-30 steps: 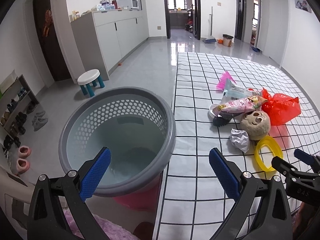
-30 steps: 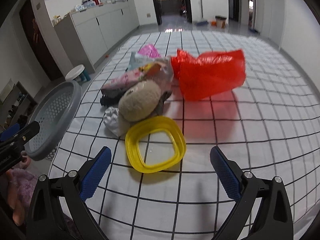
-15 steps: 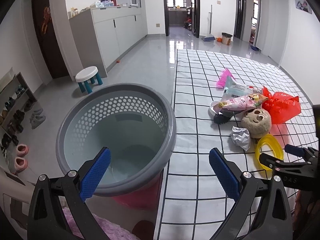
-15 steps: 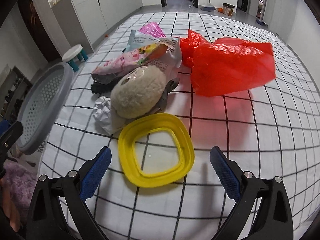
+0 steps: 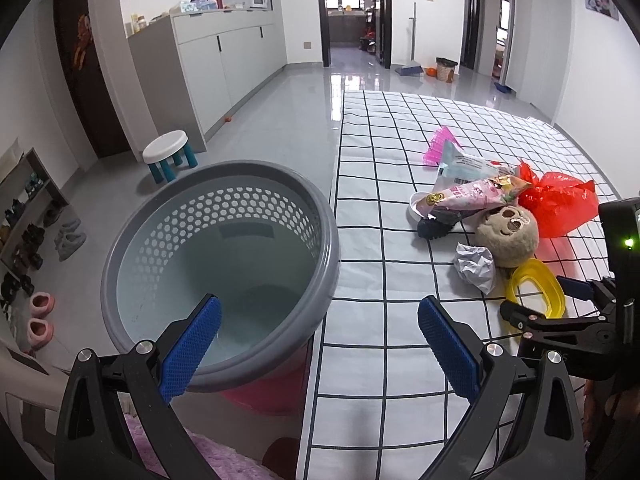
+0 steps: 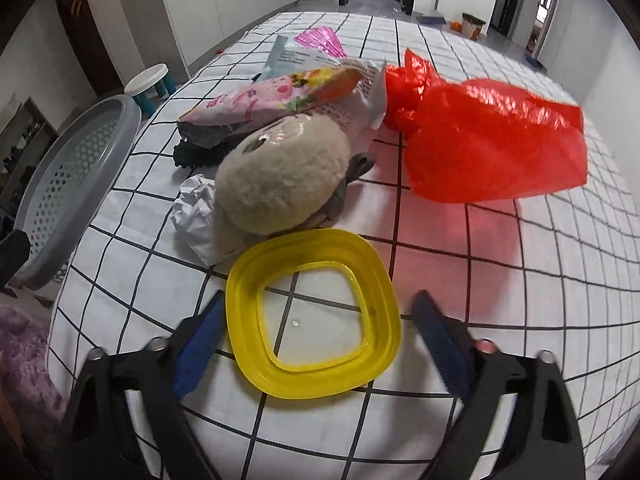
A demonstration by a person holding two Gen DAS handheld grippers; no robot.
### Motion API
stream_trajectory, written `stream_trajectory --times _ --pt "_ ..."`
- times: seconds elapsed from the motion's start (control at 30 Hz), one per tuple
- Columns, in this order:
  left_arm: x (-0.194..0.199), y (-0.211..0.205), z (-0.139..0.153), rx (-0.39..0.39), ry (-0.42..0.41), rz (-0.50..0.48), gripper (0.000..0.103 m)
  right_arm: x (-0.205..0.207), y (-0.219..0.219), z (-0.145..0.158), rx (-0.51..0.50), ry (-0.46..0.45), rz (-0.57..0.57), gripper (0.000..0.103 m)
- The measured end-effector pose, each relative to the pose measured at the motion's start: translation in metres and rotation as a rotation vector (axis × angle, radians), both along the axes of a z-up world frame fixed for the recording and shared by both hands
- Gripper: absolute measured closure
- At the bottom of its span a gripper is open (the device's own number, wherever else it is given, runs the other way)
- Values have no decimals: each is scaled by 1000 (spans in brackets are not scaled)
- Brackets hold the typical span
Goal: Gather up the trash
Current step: 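Reach the right tool to the yellow lid ring and grasp it, then lift the yellow ring with the right tool while the left tool grasps crumpled paper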
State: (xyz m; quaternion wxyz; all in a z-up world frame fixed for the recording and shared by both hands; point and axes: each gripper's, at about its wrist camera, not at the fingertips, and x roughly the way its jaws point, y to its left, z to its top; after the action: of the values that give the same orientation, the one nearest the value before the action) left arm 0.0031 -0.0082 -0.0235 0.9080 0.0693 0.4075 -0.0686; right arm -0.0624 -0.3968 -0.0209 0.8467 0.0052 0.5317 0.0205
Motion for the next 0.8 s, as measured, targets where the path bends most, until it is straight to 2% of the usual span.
stream_trajectory --times 0.07,0.17,0.53,0.8 --pt "0 0 0 3 -1 1 6 -1 3 2 -1 -10 13 32" --pt "0 -2 -1 4 -3 -3 6 -2 4 4 16 -14 22 34" --pt "-5 -17 -4 20 18 -26 6 -35 -11 38 87 -124 -24 34" --pt "-6 -51 -13 35 40 -63 6 -66 -41 59 136 -205 -87 34"
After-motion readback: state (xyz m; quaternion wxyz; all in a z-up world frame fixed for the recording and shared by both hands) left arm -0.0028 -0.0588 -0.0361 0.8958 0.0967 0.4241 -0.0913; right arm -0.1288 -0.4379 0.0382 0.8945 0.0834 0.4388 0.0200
